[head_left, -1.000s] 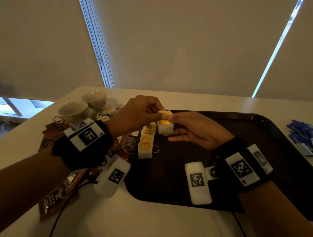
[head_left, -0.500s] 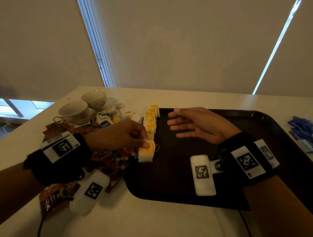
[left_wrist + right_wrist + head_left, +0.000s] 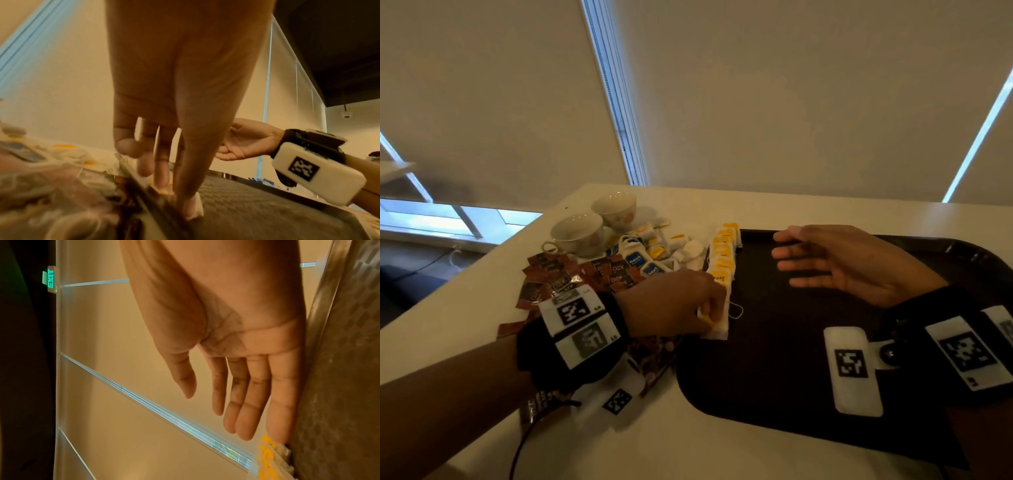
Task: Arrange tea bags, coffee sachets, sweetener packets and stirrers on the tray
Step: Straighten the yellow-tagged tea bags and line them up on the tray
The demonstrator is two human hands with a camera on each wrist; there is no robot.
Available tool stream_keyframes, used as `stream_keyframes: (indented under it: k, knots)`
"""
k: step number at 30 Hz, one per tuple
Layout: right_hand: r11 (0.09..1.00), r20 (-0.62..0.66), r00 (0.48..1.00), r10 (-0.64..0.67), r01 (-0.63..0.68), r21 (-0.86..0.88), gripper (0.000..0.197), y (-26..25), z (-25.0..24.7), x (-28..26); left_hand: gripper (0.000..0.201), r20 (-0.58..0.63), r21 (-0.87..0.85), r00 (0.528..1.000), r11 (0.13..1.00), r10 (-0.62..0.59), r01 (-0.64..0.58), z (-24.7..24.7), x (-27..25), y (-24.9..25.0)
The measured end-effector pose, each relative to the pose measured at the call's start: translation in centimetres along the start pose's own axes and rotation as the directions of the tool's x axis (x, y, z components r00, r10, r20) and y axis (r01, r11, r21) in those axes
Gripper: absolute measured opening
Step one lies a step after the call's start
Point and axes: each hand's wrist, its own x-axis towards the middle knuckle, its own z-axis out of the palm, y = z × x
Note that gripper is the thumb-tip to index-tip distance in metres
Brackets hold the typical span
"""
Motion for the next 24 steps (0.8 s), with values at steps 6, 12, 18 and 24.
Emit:
stream_keyframes:
  k: [6, 12, 18, 24]
  knots:
    - [0.997, -0.023, 0.999, -0.045, 0.046, 0.056, 0.033, -0.4, -1.9, -0.2, 0.019, 0.111, -0.056, 0.994, 0.998, -0.013, 0.020, -1.4, -0.4, -0.5]
    - [0.982, -0.129, 0.987, -0.096, 0.116, 0.151, 0.031, -1.4, -5.4, -0.5, 0.017, -0.260, -0.175, 0.910, 0.942, -0.324, 0.285, -7.2, 0.9, -7.4]
    - [0.973, -0.226, 0.970, -0.087, 0.131, 0.188, 0.026, -1.1, -7.5, 0.2, 0.047, 0.118, 0.031, 0.814, 0.821, -0.569, 0.570, -7.6, 5.5, -13.9]
    - [0.979, -0.237, 0.970, -0.054, 0.099, 0.181, 0.034, -0.5, -8.5, 1.0, 0.080, 0.257, 0.125, 0.736, 0.777, -0.626, 0.617, -6.9, 8.0, -15.3]
